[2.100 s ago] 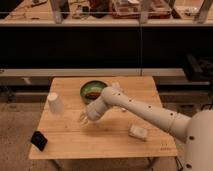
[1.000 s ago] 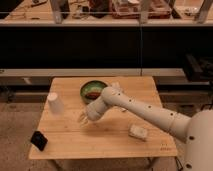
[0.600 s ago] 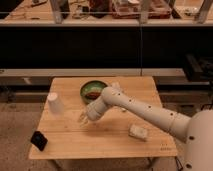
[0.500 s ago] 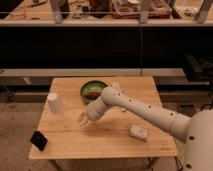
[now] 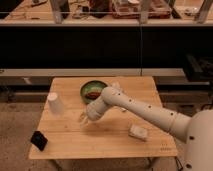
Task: Place the ceramic cup over the eraser
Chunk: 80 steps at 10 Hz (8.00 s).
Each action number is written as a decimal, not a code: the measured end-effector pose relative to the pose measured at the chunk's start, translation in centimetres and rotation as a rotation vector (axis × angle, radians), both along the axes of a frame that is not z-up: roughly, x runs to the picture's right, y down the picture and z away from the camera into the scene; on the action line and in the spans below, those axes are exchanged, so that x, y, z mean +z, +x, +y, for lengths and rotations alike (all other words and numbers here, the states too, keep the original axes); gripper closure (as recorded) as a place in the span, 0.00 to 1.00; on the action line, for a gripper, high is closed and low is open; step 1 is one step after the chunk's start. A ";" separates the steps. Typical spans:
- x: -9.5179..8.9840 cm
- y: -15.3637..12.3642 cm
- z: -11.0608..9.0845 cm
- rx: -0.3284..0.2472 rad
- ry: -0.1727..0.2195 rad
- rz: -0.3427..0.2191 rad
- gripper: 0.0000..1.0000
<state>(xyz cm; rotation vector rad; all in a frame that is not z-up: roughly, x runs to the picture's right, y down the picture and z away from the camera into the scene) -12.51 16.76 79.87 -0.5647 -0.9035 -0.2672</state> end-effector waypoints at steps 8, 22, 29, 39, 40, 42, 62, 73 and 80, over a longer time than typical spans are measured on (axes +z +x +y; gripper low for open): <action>4.6 0.2 -13.9 0.342 0.126 0.074 0.24; 1.4 -12.8 -16.8 0.403 -0.084 -0.244 0.20; 5.0 -17.6 -16.1 0.302 -0.135 -0.171 0.20; 7.1 -21.1 -12.3 0.209 -0.245 -0.163 0.20; 7.4 -20.8 -12.2 0.215 -0.256 -0.171 0.20; 8.1 -20.3 -11.7 0.214 -0.269 -0.174 0.20; -8.6 -16.8 -13.7 0.152 -0.171 -0.516 1.00; -15.7 -22.9 -5.3 -0.049 -0.520 -0.546 1.00; -18.6 -24.8 -2.5 -0.135 -0.564 -0.492 1.00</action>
